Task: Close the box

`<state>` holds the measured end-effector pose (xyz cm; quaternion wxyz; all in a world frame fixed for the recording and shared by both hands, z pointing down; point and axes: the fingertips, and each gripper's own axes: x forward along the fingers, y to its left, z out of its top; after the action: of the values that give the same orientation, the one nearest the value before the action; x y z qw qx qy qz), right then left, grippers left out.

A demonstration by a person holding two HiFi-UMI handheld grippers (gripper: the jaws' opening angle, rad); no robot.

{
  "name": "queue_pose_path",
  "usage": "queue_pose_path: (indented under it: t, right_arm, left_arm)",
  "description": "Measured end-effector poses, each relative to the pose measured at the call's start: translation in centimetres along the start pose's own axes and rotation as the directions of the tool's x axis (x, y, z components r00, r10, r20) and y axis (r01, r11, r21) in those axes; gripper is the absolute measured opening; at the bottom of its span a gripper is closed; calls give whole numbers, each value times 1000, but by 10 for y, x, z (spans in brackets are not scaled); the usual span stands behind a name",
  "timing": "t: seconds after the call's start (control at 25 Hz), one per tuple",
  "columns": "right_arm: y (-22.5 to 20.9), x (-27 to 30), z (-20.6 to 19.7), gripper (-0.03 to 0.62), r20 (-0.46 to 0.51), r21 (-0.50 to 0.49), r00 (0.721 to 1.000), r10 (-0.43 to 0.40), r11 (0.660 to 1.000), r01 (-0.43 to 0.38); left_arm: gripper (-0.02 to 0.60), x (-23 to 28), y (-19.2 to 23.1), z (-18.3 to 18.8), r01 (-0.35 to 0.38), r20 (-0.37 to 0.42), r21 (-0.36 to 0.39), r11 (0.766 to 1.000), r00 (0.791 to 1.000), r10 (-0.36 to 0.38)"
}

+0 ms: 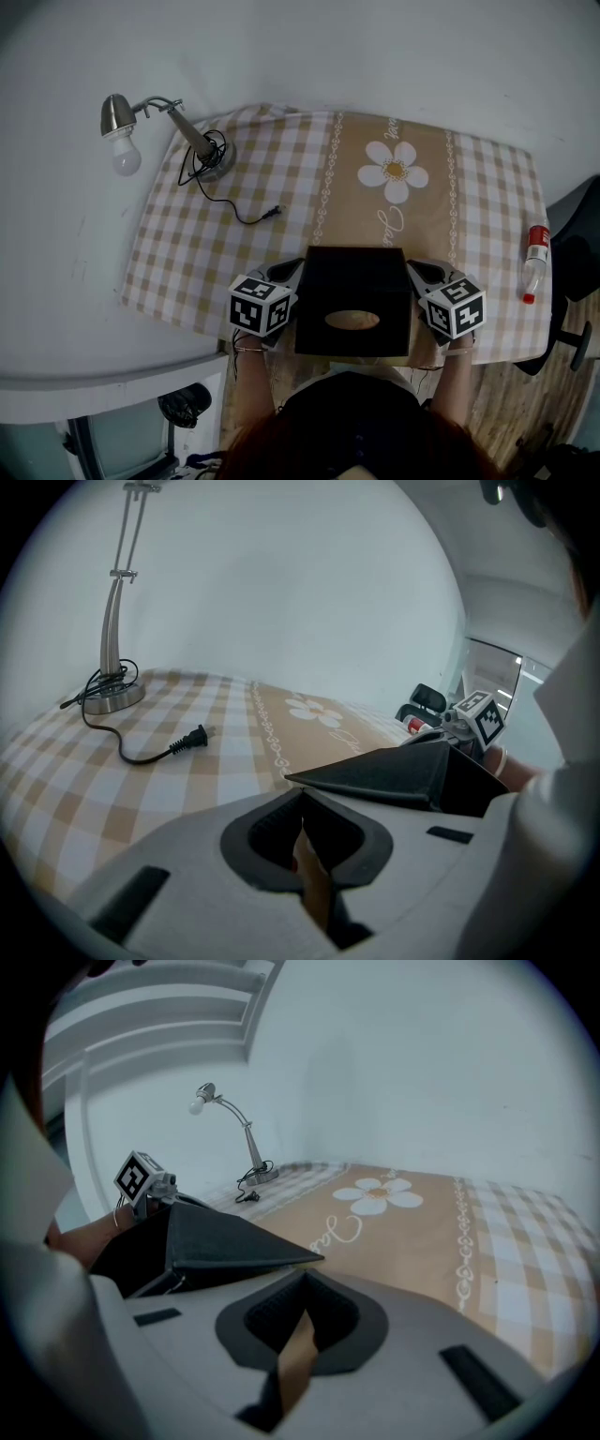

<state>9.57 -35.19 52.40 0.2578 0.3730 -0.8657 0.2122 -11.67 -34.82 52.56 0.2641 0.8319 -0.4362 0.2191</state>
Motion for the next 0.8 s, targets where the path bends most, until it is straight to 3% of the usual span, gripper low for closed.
queue_pose_path:
  t: [0.8]
  right_arm:
    - [6,-7,19,17,84,-3,996,31,1000,-31]
  left_arm:
    - [26,-9,8,24,-36,70,36,999,997,34]
